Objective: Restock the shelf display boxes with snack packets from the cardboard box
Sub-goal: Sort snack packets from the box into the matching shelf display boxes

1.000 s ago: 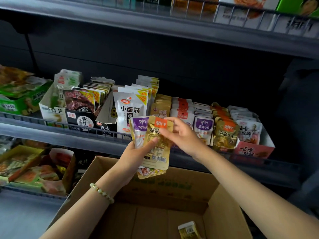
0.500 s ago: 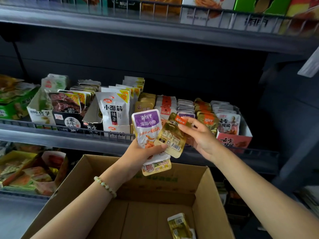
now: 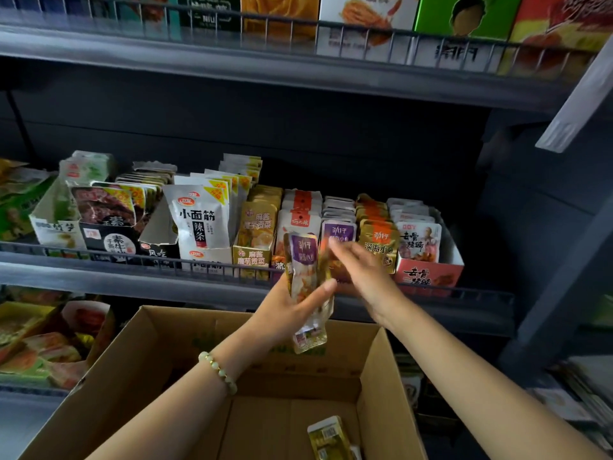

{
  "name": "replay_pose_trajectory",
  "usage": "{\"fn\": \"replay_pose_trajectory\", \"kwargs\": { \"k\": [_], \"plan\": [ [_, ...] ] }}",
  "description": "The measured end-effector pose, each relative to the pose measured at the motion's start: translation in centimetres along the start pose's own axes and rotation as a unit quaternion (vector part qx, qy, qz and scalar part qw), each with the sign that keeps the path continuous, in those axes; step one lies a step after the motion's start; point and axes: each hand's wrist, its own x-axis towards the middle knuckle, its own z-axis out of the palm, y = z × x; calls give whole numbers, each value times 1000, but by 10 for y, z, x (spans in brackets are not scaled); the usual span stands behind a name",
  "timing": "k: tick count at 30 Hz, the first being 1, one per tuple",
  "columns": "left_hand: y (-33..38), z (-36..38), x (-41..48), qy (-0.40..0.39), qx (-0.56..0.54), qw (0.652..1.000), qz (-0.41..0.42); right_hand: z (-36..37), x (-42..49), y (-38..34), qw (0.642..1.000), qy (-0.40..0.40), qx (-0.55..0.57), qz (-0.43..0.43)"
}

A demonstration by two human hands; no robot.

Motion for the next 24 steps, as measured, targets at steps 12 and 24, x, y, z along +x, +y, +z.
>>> {"fn": "replay_pose_trajectory", "kwargs": {
  "k": [12,24],
  "plan": [
    [-13,-16,4,34,-140,985,-95,-13,7,15,997,-56,-50,2],
    [-19,-7,27,-17,-109,991,-75,-51,19,24,991,-21,116,62]
  ]
}}
